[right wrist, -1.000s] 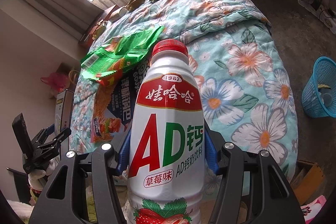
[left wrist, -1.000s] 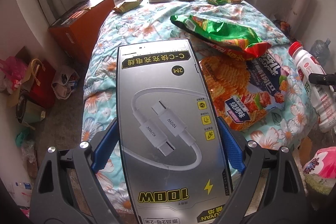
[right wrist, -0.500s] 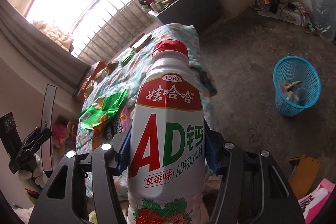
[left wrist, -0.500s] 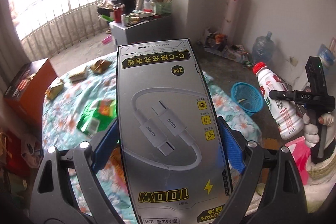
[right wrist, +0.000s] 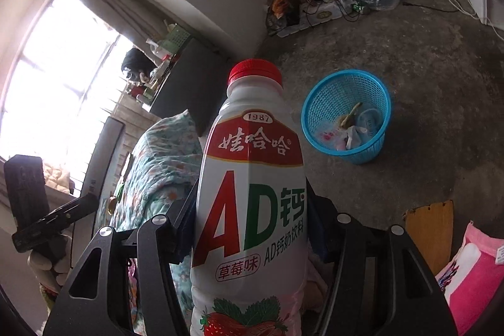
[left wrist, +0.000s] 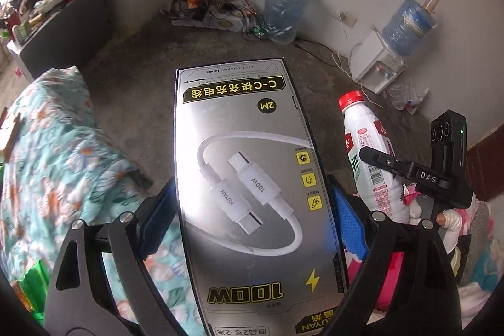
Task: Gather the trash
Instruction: 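Lower box and bottle over the blue wastebasket and open both tools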
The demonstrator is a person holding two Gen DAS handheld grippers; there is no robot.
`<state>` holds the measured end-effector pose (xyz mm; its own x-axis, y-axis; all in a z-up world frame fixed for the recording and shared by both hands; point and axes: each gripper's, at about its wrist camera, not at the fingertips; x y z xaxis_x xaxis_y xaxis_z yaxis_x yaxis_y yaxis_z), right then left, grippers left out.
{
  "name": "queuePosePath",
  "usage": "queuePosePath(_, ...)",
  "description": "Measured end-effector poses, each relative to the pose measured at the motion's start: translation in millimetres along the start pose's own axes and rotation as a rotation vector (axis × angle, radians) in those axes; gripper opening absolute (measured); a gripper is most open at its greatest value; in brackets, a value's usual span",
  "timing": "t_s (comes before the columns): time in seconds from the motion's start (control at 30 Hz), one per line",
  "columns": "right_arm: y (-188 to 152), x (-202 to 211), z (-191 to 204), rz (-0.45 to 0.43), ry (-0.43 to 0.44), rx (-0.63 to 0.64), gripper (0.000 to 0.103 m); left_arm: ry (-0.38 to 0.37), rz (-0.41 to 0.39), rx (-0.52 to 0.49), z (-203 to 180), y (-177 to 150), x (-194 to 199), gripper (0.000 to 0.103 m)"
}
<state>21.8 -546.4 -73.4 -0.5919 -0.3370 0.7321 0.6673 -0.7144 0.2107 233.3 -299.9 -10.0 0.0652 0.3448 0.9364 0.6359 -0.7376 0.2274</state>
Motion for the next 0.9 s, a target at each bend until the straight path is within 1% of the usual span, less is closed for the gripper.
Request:
queuePosePath(0.13,9.7,-27.8,-39.6,0.033,0.042,-0.107,0.057,-0.032,0.101,-0.021,-9.8,45.7,-74.5,0.085)
queuePosePath(0.2,20.5,-42.0,-56.5,0.046,0.062,-0.165,0.057,-0.031,0.142,-0.033,-15.0,67.7,-109.3,0.085)
queuePosePath(0.3,40.6,-62.7,-75.6,0.05,0.077,-0.225,0.057,-0.026,0.181,-0.059,-25.2,100.5,-153.0,0.085)
queuePosePath(0.4,68.7,-90.6,-99.2,0.047,0.1,-0.301,0.057,-0.013,0.206,-0.063,-32.0,135.4,-190.7,0.086)
queuePosePath(0.47,90.8,-114.4,-120.1,0.043,0.128,-0.359,0.057,0.022,0.198,-0.044,-35.5,158.8,-211.1,0.086)
queuePosePath(0.5,102.8,-128.0,-131.6,0.042,0.129,-0.38,0.057,0.031,0.194,-0.036,-36.4,168.8,-220.8,0.086)
queuePosePath(0.53,116.2,-140.5,-143.5,0.042,0.11,-0.394,0.059,0.028,0.195,-0.024,-35.5,179.6,-231.0,0.086)
queuePosePath(0.57,127.6,-153.9,-153.7,0.041,0.073,-0.401,0.062,0.023,0.196,0.003,-34.6,188.0,-239.5,0.086)
queuePosePath(0.6,136.9,-164.0,-163.2,0.04,0.038,-0.416,0.065,0.022,0.195,0.038,-31.5,195.2,-248.3,0.086)
queuePosePath(0.67,148.3,-180.3,-179.3,0.038,-0.02,-0.447,0.066,0.01,0.195,0.088,-27.8,204.1,-261.0,0.086)
queuePosePath(0.77,151.1,-186.9,-192.5,0.018,0.015,-0.487,0.066,-0.031,0.201,0.119,-24.4,206.6,-272.0,0.087)
queuePosePath(0.83,147.1,-181.4,-196.4,-0.019,0.022,-0.489,0.067,-0.079,0.182,0.142,-19.3,206.3,-273.3,0.087)
queuePosePath(0.9,140.5,-173.3,-198.4,-0.051,0.043,-0.491,0.067,-0.107,0.183,0.168,-14.6,205.8,-274.8,0.087)
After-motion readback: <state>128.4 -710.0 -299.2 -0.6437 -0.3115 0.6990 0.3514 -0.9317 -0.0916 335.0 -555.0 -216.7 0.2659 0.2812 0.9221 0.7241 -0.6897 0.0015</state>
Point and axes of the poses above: each gripper's, at about its wrist camera, not at the fingertips, and x roughly against the way its jaws point, z to its left, y to its top, and after that the axes turned 13 degrees about z, right-handed
